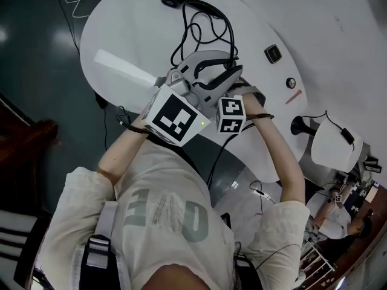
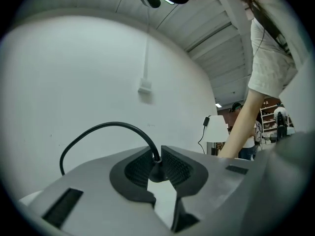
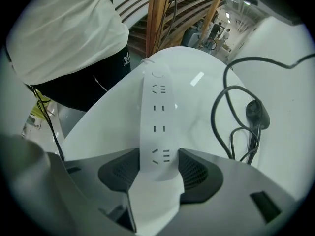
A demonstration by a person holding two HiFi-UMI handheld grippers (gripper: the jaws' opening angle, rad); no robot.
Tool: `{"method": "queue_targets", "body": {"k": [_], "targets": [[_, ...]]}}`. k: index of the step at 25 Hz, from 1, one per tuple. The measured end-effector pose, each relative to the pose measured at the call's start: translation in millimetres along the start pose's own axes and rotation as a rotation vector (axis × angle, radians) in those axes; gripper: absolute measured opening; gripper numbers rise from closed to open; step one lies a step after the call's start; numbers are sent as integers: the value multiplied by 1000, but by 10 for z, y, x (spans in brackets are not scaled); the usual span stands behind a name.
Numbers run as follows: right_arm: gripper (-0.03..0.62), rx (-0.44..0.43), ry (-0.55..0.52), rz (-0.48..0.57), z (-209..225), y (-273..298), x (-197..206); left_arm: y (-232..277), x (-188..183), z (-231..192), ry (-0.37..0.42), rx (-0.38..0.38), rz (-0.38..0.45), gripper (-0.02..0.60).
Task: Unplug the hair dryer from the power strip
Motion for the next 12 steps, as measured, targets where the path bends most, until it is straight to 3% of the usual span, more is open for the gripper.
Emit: {"method": "queue_targets", "body": {"k": [7,12], "targets": [[245,5,2,0,-1,16,-10,-71,154,-140,-42,-45,-42,52],[245,1,2,3,-8,6,-27,-35,799,-397,-129,-142,-261,52]]}}
Point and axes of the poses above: the fingertips, and each gripper's own axes: y forward along the fingers, z to its right, x out of its underside, the point moved 3 cm from there along -y, backward along the fingers
